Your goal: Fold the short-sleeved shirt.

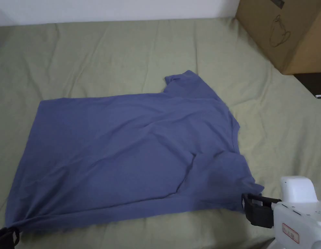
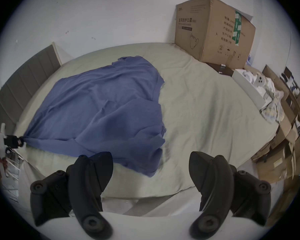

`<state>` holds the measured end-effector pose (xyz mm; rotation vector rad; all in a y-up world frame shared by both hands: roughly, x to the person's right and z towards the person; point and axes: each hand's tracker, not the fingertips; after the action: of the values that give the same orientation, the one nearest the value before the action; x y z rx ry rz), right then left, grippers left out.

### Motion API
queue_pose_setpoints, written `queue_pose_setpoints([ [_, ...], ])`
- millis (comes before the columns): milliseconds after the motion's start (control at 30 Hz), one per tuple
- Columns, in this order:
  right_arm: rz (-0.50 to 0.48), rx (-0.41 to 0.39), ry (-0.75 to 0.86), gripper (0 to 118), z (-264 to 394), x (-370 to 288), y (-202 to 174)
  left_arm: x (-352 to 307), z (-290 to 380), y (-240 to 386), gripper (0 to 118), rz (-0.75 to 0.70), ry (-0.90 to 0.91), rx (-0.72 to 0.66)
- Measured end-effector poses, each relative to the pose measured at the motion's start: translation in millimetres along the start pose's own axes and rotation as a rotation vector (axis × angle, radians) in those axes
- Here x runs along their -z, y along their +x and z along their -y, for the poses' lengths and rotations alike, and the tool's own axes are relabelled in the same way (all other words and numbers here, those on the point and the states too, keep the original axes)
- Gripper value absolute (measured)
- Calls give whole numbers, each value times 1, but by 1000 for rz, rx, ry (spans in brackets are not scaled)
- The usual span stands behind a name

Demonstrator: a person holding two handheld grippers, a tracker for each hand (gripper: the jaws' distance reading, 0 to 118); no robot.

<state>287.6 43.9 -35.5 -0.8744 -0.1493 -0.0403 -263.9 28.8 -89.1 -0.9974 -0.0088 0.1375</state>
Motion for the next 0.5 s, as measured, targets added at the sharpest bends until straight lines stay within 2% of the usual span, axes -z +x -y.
queue_pose_setpoints([
  [100, -8, -38, -89, 89, 1, 29, 7, -1, -1, 5, 7, -16, -1, 25],
  [133, -37, -26, -107, 60, 2, 33, 6, -1, -2, 8, 7, -24, -4, 32],
  [167, -30, -17, -90, 20, 3, 33, 7, -2, -2, 10, 7, -27, -5, 35],
  [200, -20, -6, -72, 4, 6, 29, 6, -2, -2, 8, 7, -28, -9, 39],
  [267, -83, 23, -66, 4, 7, 24, 4, -5, -2, 11, 7, -30, -5, 40],
  [367, -53, 16, -59, 3, 6, 26, 7, -5, -6, 10, 7, -35, -6, 42],
  [433, -80, 97, -17, 3, -4, 19, 11, -10, -13, 13, 7, -36, -11, 27],
  [500, -96, 143, 4, 3, -20, 13, 15, -14, -23, 11, 7, -28, -7, 25],
])
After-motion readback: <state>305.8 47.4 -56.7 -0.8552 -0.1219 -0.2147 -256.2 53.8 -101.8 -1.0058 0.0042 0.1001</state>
